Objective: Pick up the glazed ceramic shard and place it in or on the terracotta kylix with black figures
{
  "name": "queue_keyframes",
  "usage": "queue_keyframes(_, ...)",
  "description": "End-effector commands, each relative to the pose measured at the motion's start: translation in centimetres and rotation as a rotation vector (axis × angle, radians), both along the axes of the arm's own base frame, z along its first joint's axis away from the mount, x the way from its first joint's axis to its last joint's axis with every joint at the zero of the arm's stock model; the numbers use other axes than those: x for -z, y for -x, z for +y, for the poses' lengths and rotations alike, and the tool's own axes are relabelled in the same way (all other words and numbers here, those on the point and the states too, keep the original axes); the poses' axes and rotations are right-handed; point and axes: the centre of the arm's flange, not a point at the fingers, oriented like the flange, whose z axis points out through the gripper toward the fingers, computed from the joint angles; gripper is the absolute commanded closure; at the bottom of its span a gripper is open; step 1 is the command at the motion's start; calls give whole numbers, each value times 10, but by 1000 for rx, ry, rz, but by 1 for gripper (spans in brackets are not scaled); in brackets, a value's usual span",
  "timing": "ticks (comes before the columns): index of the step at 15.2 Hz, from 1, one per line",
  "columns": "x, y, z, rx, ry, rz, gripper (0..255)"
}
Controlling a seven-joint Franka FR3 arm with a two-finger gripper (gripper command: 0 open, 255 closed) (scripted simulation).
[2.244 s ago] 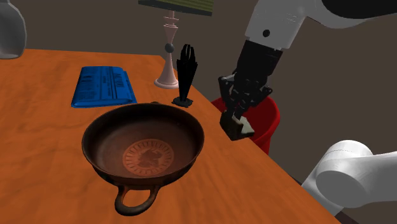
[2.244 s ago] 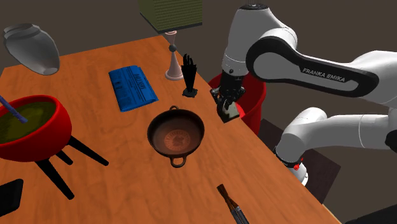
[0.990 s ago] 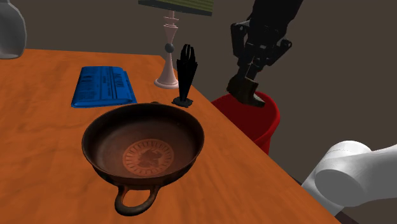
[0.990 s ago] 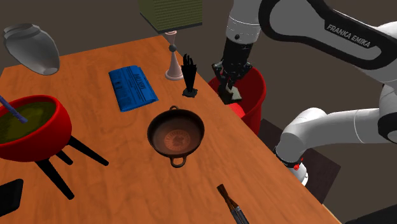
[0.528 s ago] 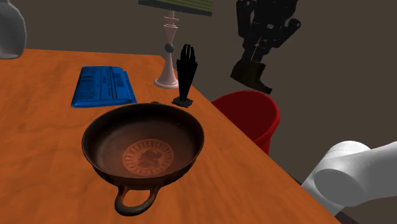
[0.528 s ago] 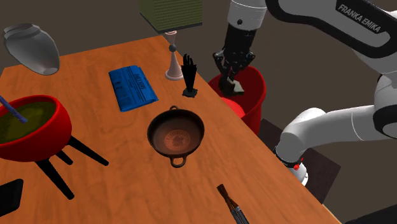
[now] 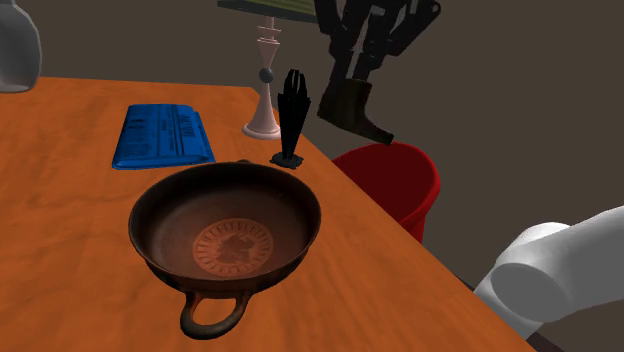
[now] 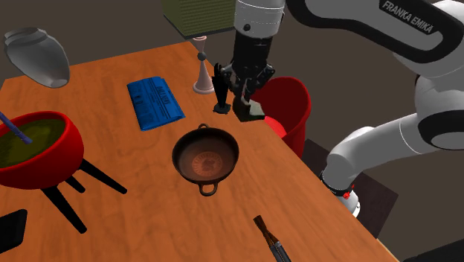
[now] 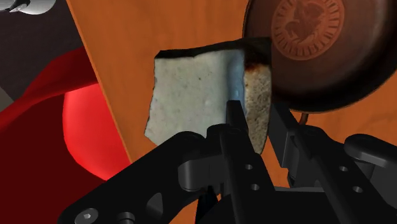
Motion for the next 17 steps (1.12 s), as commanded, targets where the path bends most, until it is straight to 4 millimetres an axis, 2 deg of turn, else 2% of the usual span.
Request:
queue_keyframes(1,-3,-1,29,1,-3,1,255)
queue_keyframes(10,-18,-13,146,1,-3,1,255)
queue_keyframes(11,-20,-14,165,1,-3,1,255)
queue_keyframes(17,12,-14,165,1,-3,1,255)
